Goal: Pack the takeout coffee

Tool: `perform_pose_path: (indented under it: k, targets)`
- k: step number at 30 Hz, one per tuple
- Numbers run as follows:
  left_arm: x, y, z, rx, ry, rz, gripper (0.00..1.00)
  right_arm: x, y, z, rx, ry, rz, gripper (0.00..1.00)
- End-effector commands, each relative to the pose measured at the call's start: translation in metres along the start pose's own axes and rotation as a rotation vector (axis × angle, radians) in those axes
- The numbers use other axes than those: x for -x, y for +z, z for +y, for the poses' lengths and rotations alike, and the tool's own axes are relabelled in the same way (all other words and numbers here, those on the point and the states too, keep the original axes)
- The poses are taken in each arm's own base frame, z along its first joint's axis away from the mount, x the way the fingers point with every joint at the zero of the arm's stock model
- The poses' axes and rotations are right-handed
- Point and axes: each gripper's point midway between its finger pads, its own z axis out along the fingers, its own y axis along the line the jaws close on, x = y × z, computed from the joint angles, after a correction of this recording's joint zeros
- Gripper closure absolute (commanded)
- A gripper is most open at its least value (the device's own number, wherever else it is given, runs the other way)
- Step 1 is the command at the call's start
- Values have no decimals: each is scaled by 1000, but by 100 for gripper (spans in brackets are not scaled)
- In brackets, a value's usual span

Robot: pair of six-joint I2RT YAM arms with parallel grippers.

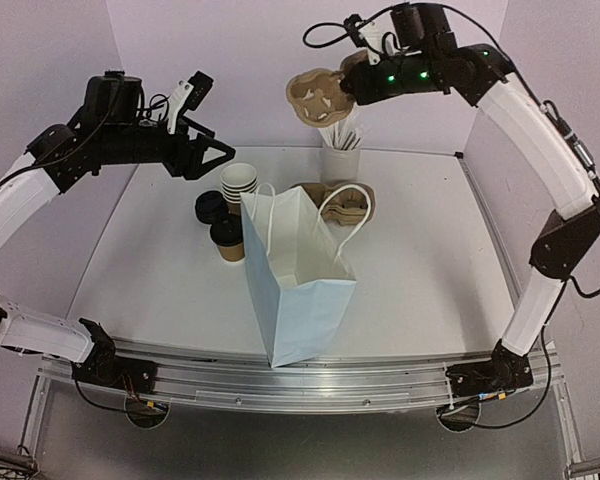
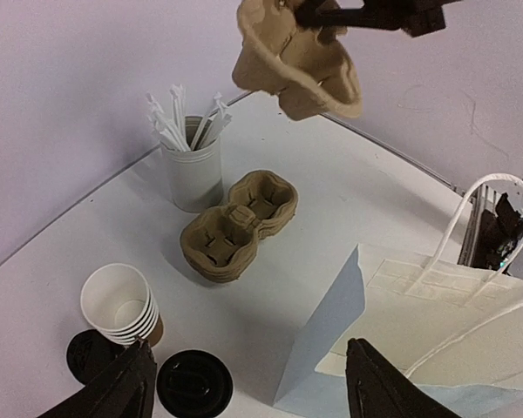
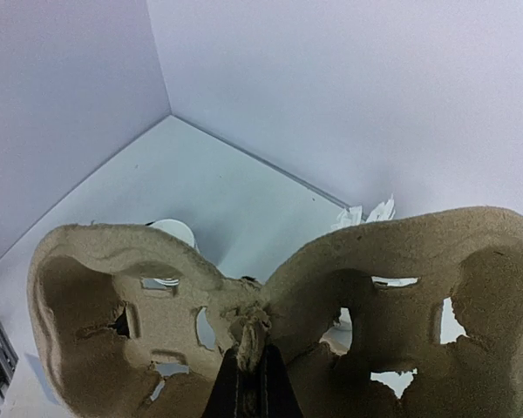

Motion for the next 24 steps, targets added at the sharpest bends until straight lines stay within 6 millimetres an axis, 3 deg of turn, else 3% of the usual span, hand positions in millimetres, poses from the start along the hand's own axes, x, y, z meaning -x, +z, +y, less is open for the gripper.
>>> perform_pose_path:
  k: [1,4,9,16,20,24]
  targets:
    - [20,14,-21,-154,50,7,23,20,-46,2,30,-79,-89,100]
    - [25,30,-39,-253,174,44,19,9,-56,-8,-22,-45,-73,100]
    - [29,56,-49,-358,274,127,18,-19,-61,-17,-60,3,-20,100]
    - [-5,74,-94,-510,333,281,15,-40,-77,-30,-122,64,-2,100]
    - [-28,83,-95,-512,381,362,15,-44,-82,-28,-109,82,0,100]
    - [-37,100,-81,-433,435,390,20,-47,-81,-24,-81,85,8,100]
